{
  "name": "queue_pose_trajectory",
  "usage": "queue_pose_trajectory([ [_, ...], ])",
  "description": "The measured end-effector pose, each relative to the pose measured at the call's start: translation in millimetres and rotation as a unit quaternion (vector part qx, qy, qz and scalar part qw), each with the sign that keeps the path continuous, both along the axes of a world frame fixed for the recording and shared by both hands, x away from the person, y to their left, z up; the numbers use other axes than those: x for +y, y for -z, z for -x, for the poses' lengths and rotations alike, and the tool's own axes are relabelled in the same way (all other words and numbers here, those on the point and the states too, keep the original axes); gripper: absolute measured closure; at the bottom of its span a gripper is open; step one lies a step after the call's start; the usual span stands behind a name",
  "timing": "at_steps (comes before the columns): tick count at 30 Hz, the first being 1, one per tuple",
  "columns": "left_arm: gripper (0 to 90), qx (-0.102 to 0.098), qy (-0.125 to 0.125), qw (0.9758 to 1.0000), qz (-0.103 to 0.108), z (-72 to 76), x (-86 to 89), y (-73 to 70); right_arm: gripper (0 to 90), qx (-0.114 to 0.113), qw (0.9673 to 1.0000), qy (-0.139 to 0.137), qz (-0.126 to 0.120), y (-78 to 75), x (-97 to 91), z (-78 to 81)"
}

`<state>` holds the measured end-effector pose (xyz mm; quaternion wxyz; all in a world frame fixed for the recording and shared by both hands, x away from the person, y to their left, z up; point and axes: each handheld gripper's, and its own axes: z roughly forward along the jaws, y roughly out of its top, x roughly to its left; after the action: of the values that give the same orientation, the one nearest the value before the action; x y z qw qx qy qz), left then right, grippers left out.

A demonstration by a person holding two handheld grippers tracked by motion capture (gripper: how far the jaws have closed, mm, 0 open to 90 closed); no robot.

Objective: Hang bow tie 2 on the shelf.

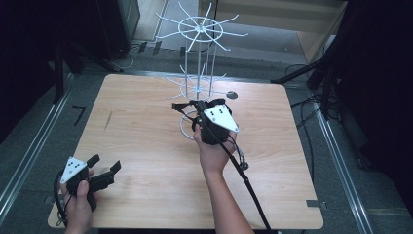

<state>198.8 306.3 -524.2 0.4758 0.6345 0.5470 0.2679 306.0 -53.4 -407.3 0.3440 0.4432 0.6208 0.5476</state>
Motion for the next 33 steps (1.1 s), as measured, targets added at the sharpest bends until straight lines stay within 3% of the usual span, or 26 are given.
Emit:
queue_pose_trajectory([
  [8,14.0,0.000,0.000,1.0000,0.000,-0.1,-0.1,0.0,89.3,0.015,0.9999,-0.001,0.006,13.4,-1.3,-1.6],
  [20,14.0,0.001,0.001,1.0000,-0.002,0.1,0.1,-0.1,81.0,0.034,0.9992,0.009,0.015,32.6,-6.3,-1.9],
  [28,14.0,0.001,0.001,1.0000,-0.002,0.0,0.1,0.0,70.0,0.043,0.9989,-0.015,0.010,39.8,-15.4,-0.8],
  [33,14.0,0.001,0.000,1.0000,-0.002,0.1,-0.2,-0.1,62.4,0.040,0.9980,-0.049,0.000,42.0,-20.2,2.8],
])
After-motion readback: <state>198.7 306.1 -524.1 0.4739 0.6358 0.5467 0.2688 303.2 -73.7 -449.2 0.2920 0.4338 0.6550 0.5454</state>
